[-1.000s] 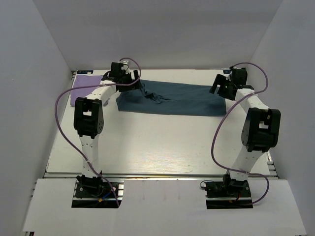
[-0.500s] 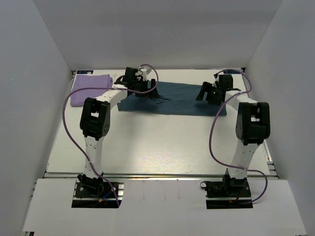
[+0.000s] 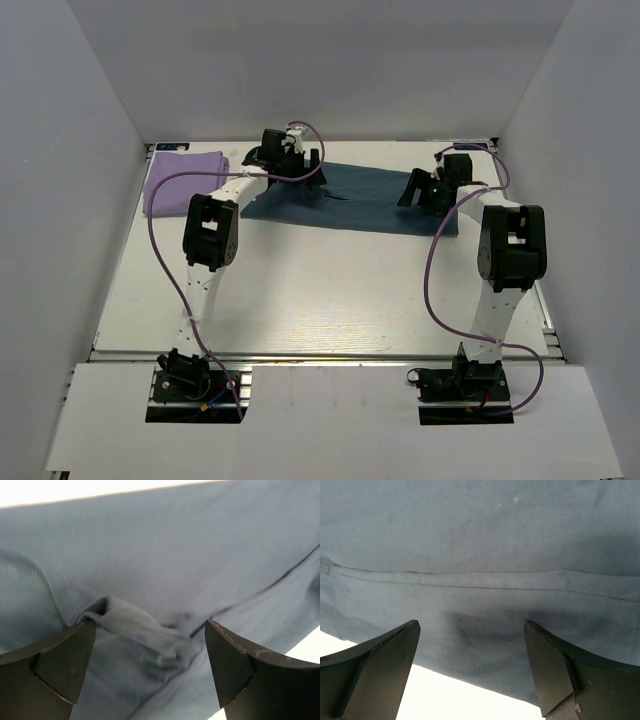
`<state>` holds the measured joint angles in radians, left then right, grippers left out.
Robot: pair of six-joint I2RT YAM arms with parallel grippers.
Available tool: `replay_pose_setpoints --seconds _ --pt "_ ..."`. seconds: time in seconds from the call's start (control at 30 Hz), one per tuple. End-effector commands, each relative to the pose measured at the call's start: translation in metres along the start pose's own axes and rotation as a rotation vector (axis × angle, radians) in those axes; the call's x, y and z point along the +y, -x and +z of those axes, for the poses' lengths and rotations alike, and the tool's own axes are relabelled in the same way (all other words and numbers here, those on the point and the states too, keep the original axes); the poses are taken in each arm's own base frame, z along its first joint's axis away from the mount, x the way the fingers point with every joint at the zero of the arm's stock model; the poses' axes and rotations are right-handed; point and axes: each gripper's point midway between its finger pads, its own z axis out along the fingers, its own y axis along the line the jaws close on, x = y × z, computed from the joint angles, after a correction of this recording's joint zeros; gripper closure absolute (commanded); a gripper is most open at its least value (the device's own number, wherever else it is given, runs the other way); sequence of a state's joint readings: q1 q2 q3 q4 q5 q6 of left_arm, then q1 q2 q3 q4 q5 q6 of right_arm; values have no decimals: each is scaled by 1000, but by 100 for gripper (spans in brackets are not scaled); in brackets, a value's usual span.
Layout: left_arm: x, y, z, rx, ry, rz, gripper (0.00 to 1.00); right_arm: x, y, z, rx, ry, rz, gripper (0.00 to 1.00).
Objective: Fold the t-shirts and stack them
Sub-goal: Fold the other side of the tshirt into a rectangle
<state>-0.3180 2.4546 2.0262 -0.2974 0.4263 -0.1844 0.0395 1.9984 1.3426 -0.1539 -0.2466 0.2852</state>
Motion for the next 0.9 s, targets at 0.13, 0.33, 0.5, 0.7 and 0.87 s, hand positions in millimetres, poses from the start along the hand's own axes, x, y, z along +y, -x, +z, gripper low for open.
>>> replay_pose_setpoints --seconds 0.13,0.33,0.5,0.7,0.87 --pt "-43 58 18 -204 -155 152 0 6 15 1 -37 30 2 10" --pt "-61 41 53 -203 -303 181 0 0 12 1 -31 5 4 10" --pt "-72 44 62 -262 -362 188 0 0 12 -1 -29 2 -9 10" --pt "-76 104 29 -416 -250 207 0 9 34 -14 -74 1 -60 10" --pt "-76 177 -43 -576 -94 146 0 5 78 -29 -163 -91 -64 10"
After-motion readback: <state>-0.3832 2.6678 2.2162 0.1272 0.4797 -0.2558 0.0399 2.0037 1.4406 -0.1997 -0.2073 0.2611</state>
